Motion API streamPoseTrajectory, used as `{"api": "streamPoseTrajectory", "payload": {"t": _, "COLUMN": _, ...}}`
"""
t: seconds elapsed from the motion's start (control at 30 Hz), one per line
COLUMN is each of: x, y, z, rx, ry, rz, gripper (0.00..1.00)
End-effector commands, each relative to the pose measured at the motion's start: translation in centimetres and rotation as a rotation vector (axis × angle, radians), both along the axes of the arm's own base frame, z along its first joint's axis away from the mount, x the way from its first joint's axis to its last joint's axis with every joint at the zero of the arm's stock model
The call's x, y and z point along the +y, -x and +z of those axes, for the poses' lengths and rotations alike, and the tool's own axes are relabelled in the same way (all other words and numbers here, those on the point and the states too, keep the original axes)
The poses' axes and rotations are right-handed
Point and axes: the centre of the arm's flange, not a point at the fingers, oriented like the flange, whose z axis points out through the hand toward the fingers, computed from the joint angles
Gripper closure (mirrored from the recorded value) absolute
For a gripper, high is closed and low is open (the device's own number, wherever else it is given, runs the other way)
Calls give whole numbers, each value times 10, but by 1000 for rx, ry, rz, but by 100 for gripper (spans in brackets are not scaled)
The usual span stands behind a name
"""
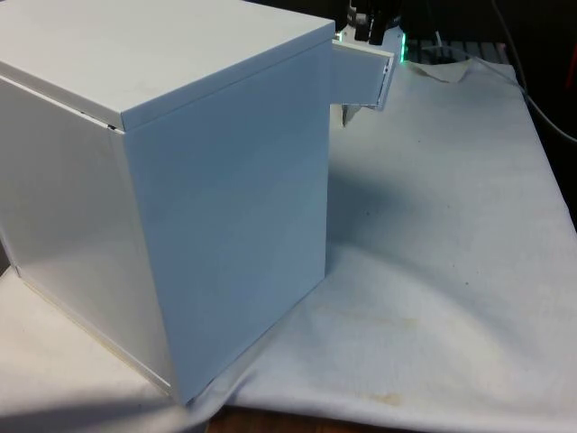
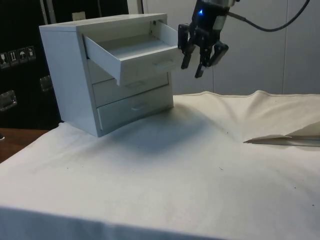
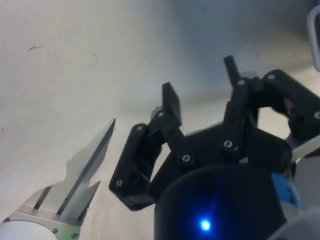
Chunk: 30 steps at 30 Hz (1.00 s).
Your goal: Open the drawer, then close it.
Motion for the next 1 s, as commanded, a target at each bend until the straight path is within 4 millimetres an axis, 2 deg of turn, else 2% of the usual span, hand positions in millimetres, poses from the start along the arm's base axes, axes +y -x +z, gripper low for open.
{"api": "streamPoseTrajectory", "payload": {"t": 0.0, "x": 1, "y": 0, "z": 1, "rx": -13, "ry": 5, "rz": -1, "gripper": 51}}
{"api": "streamPoseTrajectory", "payload": {"t": 0.07, "x": 1, "y": 0, "z": 1, "rx": -13, "ry": 5, "rz": -1, "gripper": 67}}
{"api": "streamPoseTrajectory", "payload": {"t": 0.1, "x": 0, "y": 0, "z": -1, "rx": 2, "ry": 0, "rz": 0, "gripper": 72}}
{"api": "streamPoseTrajectory", "payload": {"t": 0.13, "x": 1, "y": 0, "z": 0, "rx": -12, "ry": 5, "rz": -1, "gripper": 72}}
{"api": "streamPoseTrajectory", "payload": {"t": 0.3, "x": 1, "y": -1, "z": -1, "rx": -7, "ry": 6, "rz": 0, "gripper": 100}}
{"api": "streamPoseTrajectory", "payload": {"t": 0.67, "x": -2, "y": -10, "z": -6, "rx": 22, "ry": 14, "rz": -8, "gripper": 100}}
{"api": "streamPoseTrajectory", "payload": {"t": 0.97, "x": -6, "y": -25, "z": -9, "rx": 30, "ry": 37, "rz": -17, "gripper": 100}}
